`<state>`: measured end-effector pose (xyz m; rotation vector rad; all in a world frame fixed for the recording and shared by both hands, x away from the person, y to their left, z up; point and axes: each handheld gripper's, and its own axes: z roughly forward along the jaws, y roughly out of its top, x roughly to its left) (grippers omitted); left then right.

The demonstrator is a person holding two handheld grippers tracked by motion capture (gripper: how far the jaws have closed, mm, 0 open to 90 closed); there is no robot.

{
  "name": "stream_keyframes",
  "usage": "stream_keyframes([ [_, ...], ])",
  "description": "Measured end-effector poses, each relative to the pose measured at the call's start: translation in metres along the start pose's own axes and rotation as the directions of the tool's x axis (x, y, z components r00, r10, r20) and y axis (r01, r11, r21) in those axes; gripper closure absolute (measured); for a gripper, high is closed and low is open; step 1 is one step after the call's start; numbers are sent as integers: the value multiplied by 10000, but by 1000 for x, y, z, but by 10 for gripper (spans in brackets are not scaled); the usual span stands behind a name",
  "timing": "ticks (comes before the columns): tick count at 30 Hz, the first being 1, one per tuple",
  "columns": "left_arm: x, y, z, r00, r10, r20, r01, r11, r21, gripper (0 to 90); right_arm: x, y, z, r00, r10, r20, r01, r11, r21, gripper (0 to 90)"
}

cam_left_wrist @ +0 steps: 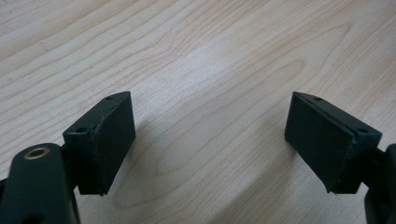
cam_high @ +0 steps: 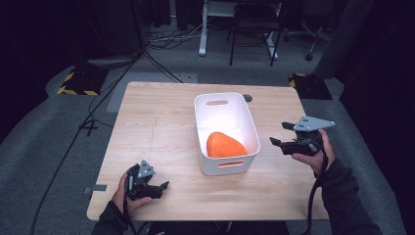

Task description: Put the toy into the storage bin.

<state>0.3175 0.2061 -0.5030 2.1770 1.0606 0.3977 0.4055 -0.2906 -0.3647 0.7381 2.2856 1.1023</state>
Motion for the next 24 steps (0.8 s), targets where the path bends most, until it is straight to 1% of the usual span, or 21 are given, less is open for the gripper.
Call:
stream_keyframes([
  [4, 0, 0, 0, 10000, 0, 2, 0, 10000, 2, 166, 1, -4, 1, 10000, -66, 7, 66, 9999, 139, 274],
  [5, 0, 0, 0, 10000, -2, 0, 2, 10000, -1, 166, 2, -5, 1, 10000, -6, 8, 5, 9997, 239, 274],
  [10, 0, 0, 0, 10000, 0, -1, 0, 10000, -1, 166, 4, -11, 3, 10000, -43, -82, 46, 9996, 276, 274],
  [13, 0, 0, 0, 10000, -3, 0, 3, 10000, -2, 166, 6, -15, 5, 9999, -101, -29, 102, 9991, 400, 273],
  [14, 0, 0, 0, 10000, 3, 0, -3, 10000, -1, 166, 7, -16, 6, 10000, -43, -40, 45, 9988, 480, 273],
  [15, 0, 0, 0, 10000, 2, -1, -2, 10000, 1, 166, 7, -18, 6, 9999, -123, -54, 126, 9987, 485, 272],
  [21, 0, 0, 0, 10000, 3, 1, -3, 10000, 1, 166, 10, -26, 10, 10000, -73, -35, 76, 9972, 740, 272],
  [23, 0, 0, 0, 10000, 0, -1, 0, 10000, 0, 166, 11, -29, 12, 9999, -152, -55, 156, 9970, 758, 270],
  [24, 0, 0, 0, 10000, -2, 0, 2, 10000, -1, 166, 12, -30, 12, 9999, -110, -107, 118, 9971, 748, 270],
])
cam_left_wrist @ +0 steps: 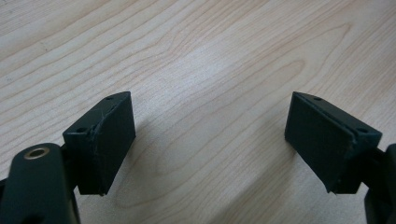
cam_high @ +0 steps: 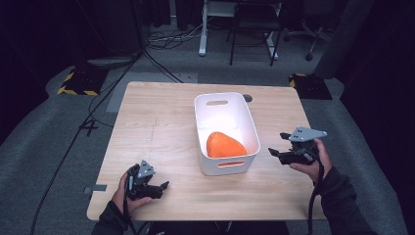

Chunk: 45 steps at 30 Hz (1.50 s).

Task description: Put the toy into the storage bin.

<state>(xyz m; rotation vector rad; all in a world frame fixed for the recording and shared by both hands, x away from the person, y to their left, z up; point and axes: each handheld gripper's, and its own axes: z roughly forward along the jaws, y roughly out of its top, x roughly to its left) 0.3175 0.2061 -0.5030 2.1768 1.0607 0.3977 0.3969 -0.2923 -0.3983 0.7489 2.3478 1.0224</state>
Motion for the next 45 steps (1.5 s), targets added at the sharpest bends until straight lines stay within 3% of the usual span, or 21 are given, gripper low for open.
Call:
stream_keyframes([
  [19, 0, 0, 0, 10000, -1, -2, 1, 10000, 0, 166, 7, -27, 7, 9999, -123, 2, 123, 9973, 723, 266],
  [38, 0, 0, 0, 10000, -16, 9, 16, 10000, 10, 165, 6, -59, 3, 9989, 464, 112, -473, 9926, 1118, 260],
  [45, 0, 0, 0, 10000, -17, 3, 17, 10000, 10, 164, 7, -71, 0, 9988, 453, 177, -473, 9891, 1393, 250],
])
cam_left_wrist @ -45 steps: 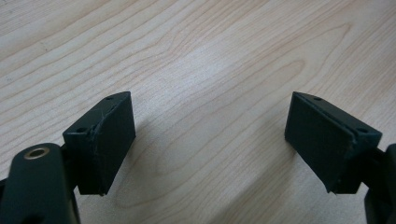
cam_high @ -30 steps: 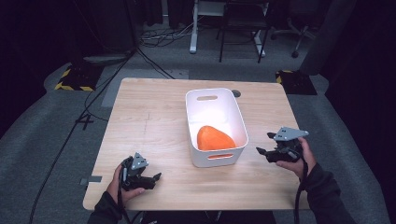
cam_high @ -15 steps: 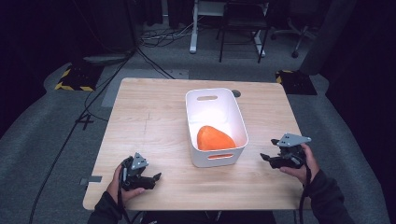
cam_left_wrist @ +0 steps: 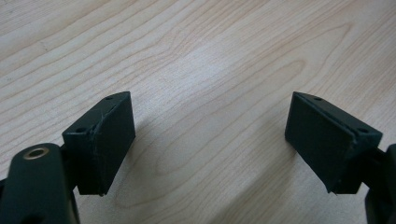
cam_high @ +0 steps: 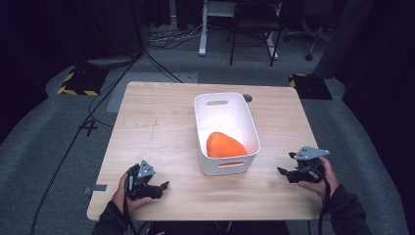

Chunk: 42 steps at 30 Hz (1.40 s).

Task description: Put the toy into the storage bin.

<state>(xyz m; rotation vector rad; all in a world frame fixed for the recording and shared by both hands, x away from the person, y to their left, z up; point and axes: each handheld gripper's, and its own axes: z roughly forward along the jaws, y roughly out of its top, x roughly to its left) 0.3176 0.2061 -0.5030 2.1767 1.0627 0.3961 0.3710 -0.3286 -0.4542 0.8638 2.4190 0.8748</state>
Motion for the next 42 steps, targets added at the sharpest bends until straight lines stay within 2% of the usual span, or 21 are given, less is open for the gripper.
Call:
stream_keyframes([
  [4, 0, 0, 0, 10000, 0, 7, 0, 10000, 2, 164, 0, -6, -1, 9998, 192, 40, -192, 9998, 34, 245],
  [12, 0, 0, 0, 10000, 0, 6, 0, 10000, 2, 164, 0, -17, -4, 9996, 256, 129, -257, 9996, 90, 226],
  [16, 0, 0, 0, 10000, -3, 6, 3, 10000, 0, 164, -1, -24, -6, 9990, 440, 66, -440, 9990, 11, 217],
  [24, 0, 0, 0, 10000, -3, 7, 3, 10000, 1, 164, -2, -40, -7, 9981, 610, 69, -612, 9979, 229, 206],
  [27, 0, 0, 0, 10000, -4, 8, 4, 10000, -1, 164, -2, -45, -8, 9967, 809, 33, -810, 9966, 122, 204],
  [30, 0, 0, 0, 10000, 0, 7, 0, 10000, 3, 164, -3, -50, -10, 9972, 751, -31, -750, 9969, 244, 199],
  [36, 0, 0, 0, 10000, -1, 9, 1, 10000, 3, 163, -2, -60, -12, 9945, 1043, 3, -1043, 9945, 43, 180],
  [42, 0, 0, 0, 10000, -2, 9, 2, 10000, 3, 163, -2, -73, -13, 9906, 1364, 51, -1365, 9906, 85, 167],
])
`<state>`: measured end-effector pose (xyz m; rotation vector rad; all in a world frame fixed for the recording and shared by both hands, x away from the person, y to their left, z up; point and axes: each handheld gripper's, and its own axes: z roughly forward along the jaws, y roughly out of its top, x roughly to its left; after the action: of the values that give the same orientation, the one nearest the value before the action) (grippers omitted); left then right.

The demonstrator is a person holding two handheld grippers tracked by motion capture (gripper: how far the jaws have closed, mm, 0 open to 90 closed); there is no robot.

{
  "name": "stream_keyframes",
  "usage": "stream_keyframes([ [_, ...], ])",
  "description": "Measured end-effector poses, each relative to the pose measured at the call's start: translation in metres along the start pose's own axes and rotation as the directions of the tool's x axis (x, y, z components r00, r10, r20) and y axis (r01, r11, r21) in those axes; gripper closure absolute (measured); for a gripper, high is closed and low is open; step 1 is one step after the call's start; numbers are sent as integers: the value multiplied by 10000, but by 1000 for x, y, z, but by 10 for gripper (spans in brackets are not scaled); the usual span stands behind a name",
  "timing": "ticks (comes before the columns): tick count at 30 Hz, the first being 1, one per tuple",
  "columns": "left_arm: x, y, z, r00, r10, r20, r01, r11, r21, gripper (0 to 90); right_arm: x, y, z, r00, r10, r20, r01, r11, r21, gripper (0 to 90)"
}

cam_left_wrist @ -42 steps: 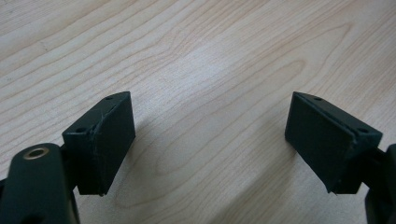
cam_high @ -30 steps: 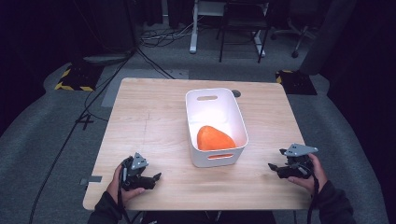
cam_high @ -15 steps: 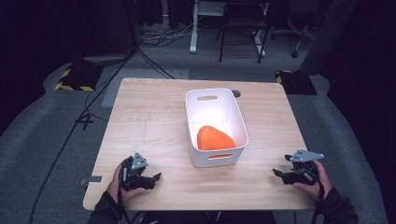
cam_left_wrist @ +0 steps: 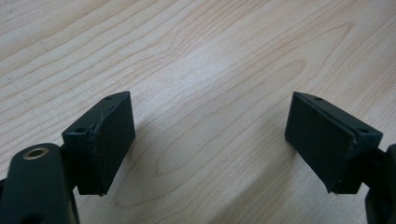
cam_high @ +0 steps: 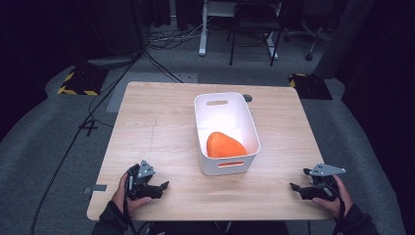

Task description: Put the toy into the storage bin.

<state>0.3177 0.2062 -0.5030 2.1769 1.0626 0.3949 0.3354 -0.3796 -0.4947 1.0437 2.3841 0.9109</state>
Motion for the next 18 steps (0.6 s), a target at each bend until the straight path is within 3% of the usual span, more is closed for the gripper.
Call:
stream_keyframes([
  [7, 0, 0, 0, 10000, 4, -4, -4, 10000, -3, 163, -6, -12, -5, 9982, 587, -88, -589, 9979, -256, 151],
  [12, 0, 0, 0, 10000, -6, -5, 6, 10000, -8, 163, -15, -24, -10, 9916, 1277, 200, -1264, 9905, -535, 147],
  [18, 0, 0, 0, 10000, -14, -8, 14, 10000, -2, 161, -20, -28, -13, 9877, 1489, 486, -1458, 9874, -621, 148],
])
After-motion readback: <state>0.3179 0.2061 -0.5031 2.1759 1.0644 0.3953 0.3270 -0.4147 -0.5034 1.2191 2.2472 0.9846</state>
